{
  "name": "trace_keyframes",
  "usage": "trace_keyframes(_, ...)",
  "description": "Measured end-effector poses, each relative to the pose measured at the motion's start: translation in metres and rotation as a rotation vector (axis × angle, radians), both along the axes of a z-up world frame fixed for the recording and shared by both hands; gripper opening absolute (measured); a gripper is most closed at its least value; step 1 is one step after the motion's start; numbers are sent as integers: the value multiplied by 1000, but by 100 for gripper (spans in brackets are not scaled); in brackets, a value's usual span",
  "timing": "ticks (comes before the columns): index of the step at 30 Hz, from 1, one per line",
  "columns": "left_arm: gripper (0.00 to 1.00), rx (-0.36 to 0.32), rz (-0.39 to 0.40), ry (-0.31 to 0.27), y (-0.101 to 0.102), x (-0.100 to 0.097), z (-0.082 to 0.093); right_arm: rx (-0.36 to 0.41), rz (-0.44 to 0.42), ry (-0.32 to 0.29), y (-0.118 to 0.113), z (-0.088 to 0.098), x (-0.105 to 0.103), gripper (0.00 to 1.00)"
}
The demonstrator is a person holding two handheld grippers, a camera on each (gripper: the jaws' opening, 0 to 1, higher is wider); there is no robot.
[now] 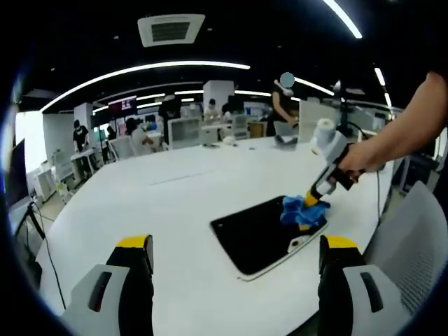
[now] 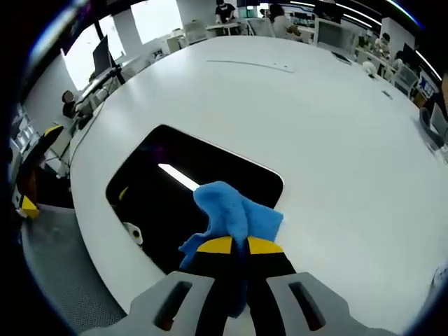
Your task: Wipe the mirror surface with the cleaning cloth until all visible marks leave the cleaned area.
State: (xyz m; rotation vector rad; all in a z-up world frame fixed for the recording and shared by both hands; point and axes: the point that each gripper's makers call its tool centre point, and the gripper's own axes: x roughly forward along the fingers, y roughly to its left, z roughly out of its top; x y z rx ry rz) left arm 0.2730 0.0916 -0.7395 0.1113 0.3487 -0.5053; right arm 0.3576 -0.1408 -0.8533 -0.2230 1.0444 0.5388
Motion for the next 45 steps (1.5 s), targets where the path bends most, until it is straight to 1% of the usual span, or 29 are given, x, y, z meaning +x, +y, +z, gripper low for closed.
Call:
trace_keyframes(6, 99, -12, -21, 16, -4, -1, -3, -10, -4, -6, 1, 0, -5, 1)
trace_keyframes(11, 99, -35, -32, 27, -8, -3, -3, -3, -12, -8, 0, 0, -9, 1)
trace_keyframes(13, 99, -37, -34, 26, -8, -3, -3, -2, -13, -6, -1, 0, -11, 1)
trace_keyframes(16, 99, -37, -39, 42, -9, -4, -6, -4, -11, -9, -1, 0, -14, 1)
trace_keyframes(18, 99, -64, -56, 92, -14, -8, -12, -3, -13, -9, -1, 0, -16, 1)
trace_keyframes(19, 99, -46, -62, 110, -14, -9, -16, -3, -14, -9, -1, 0, -17, 1)
trace_keyframes(21, 99, -27, -63, 87, -14, -9, -14, 0, -16, -6, -1, 0, -20, 1)
trace_keyframes(23, 99, -30, -59, 79, -13, -8, -12, 9, -29, 3, -1, 0, -22, 1)
trace_keyframes(27, 99, -36, -48, 74, -11, -7, -11, 10, -23, 3, 0, 0, -25, 1)
trace_keyframes(31, 99, -28, -52, 88, -12, -7, -14, 7, -17, 6, 0, 0, -27, 1)
trace_keyframes(45, 99, -15, -55, 91, -11, -8, -16, 21, -16, 13, 2, 0, -37, 1)
